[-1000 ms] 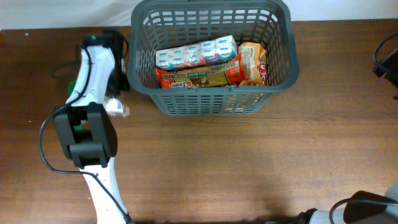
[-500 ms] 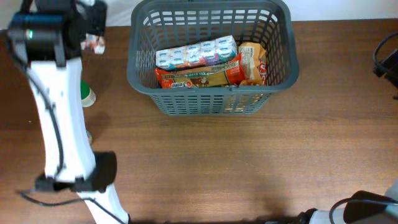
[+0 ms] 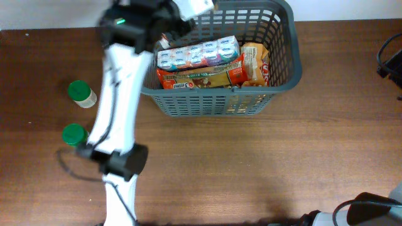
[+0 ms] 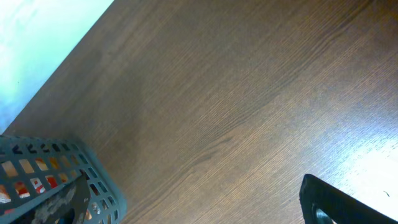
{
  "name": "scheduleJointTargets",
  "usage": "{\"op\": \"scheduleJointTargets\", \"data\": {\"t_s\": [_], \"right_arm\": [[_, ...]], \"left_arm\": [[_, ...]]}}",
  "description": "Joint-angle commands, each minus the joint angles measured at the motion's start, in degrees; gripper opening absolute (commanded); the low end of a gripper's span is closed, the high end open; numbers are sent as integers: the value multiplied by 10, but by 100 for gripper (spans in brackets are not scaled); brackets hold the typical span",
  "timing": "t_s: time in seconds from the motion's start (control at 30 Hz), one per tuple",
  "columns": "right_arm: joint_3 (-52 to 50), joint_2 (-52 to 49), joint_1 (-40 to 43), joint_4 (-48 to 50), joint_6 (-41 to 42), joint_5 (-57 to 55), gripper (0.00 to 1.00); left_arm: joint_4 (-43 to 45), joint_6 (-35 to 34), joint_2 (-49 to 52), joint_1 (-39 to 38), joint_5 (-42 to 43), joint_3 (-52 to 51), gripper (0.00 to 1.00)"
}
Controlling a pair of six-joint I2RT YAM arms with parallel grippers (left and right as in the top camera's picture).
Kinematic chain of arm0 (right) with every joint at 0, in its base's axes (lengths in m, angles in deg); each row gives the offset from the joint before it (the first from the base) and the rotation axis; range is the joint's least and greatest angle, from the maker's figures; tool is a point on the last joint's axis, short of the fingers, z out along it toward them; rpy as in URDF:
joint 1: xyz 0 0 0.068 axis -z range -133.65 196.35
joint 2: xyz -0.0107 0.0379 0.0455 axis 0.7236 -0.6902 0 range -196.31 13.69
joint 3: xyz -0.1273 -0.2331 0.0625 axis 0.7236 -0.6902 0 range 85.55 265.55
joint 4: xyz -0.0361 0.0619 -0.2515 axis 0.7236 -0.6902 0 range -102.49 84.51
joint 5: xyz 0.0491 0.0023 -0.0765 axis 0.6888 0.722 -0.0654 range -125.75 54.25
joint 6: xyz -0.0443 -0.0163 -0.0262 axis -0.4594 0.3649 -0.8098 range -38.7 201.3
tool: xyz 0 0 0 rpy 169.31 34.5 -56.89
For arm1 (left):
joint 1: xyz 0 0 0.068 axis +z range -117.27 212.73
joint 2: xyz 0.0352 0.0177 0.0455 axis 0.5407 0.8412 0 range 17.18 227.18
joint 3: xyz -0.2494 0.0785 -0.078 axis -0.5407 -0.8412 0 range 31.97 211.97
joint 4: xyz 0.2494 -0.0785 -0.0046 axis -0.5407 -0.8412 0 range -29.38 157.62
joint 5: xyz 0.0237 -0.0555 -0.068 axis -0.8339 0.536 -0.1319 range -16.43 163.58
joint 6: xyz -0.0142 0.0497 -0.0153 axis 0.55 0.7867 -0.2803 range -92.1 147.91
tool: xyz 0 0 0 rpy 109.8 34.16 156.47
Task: Pack container
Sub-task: 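Lower the paper bag and foil pack into the basket and release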
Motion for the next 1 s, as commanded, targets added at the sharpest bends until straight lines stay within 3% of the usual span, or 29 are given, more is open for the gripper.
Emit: {"op": "scheduleJointTargets", "data": {"t_s": [0.0, 0.07, 0.1, 0.13, 0.23, 0.4, 0.53, 0.67, 0.8, 0.9, 0.97], "right_arm": [[4, -3, 2, 0, 5, 3, 99], [4, -3, 2, 0, 5, 3, 99], [4, -3, 2, 0, 5, 3, 99], [4, -3, 2, 0, 5, 3, 99], [4, -3, 2, 0, 5, 3, 99], [4, -3, 2, 0, 5, 3, 99], [4, -3, 2, 0, 5, 3, 99], [4, -3, 2, 0, 5, 3, 99], [4, -3, 2, 0, 5, 3, 99], [4, -3, 2, 0, 5, 3, 99], [4, -3, 2, 0, 5, 3, 99]], "left_arm": [[2, 86, 64, -10, -2, -7, 2], [14, 83, 87, -12, -36, -7, 5], [14, 77, 98, -13, -53, -7, 60], [12, 71, 102, -13, -59, -7, 99], [9, 24, 101, -13, -69, -6, 99], [-11, -134, 33, -13, -155, 15, 99], [-61, -158, -54, 6, -211, 29, 99], [-104, -294, -136, 83, -211, 29, 99], [-158, -459, -157, 230, -210, 29, 99], [-195, -506, -142, 316, -173, 14, 99], [-223, -509, -115, 382, -103, -17, 99]]}}
